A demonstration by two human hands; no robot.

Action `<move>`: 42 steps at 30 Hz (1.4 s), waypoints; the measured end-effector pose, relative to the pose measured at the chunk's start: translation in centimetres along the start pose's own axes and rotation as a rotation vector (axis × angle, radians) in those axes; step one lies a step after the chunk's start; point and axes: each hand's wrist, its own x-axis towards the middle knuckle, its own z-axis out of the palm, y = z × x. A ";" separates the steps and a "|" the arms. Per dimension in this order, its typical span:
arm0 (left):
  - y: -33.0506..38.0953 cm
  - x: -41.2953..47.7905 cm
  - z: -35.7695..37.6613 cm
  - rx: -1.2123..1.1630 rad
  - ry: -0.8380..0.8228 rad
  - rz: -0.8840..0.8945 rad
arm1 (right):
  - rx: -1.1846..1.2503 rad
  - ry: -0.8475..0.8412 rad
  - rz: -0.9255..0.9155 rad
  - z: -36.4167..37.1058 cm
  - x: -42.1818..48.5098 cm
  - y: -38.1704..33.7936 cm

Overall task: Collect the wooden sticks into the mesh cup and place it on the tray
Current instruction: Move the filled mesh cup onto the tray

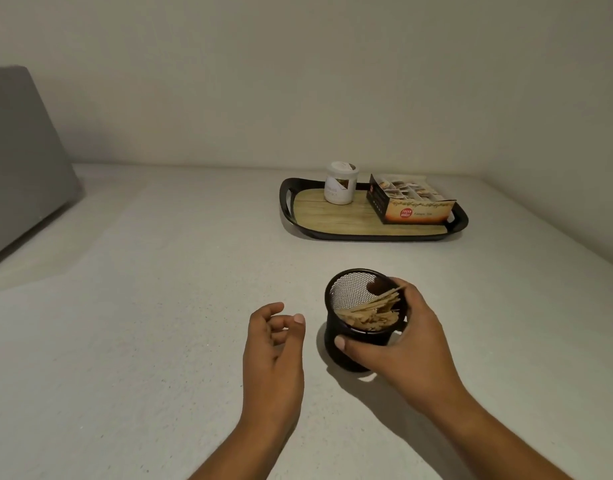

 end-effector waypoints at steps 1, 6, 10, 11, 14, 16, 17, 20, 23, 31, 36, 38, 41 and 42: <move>0.0 0.0 0.0 0.007 0.000 0.001 | 0.004 -0.002 0.002 0.1 0.0 0.1; 0.0 -0.1 0.0 0.020 0.006 -0.004 | 0.002 -0.016 -0.004 -0.1 -0.1 -0.7; 0.1 -0.1 -0.1 0.038 0.003 0.008 | 0.018 0.037 -0.074 -0.8 -0.4 -2.1; 0.1 -0.1 0.0 0.043 0.002 0.007 | 0.021 0.038 -0.092 -0.8 -0.5 -2.4; 0.1 -0.2 0.0 0.043 -0.004 0.005 | 0.025 0.000 -0.101 -0.5 -0.6 -2.7; 0.2 -0.2 0.1 0.055 -0.002 0.010 | 0.028 0.001 -0.097 -0.5 -0.5 -3.1; 0.2 -0.2 0.1 0.058 0.001 0.009 | 0.022 0.009 -0.118 -0.5 -0.5 -3.4; 0.0 -0.1 0.1 0.054 0.000 0.000 | -0.017 0.024 -0.231 -0.7 -0.4 -4.2; -0.1 0.0 0.0 0.036 -0.018 0.002 | -0.094 -0.015 -0.264 -0.4 -0.6 -4.0; -0.1 0.1 0.0 0.005 -0.024 -0.001 | -0.151 -0.035 -0.210 -0.3 -0.8 -3.2; 0.0 0.1 0.0 0.007 0.006 0.006 | -0.185 -0.039 -0.230 -0.8 -0.7 -3.6; 0.0 0.1 0.0 -0.005 0.007 -0.001 | -0.148 0.010 -0.245 -1.3 -0.7 -4.5; -0.1 0.1 -0.1 -0.023 0.004 -0.025 | -0.082 0.087 -0.317 -1.5 -0.6 -4.8; -0.2 0.1 -0.1 -0.022 0.000 -0.029 | -0.081 0.078 -0.313 -1.4 -0.5 -4.6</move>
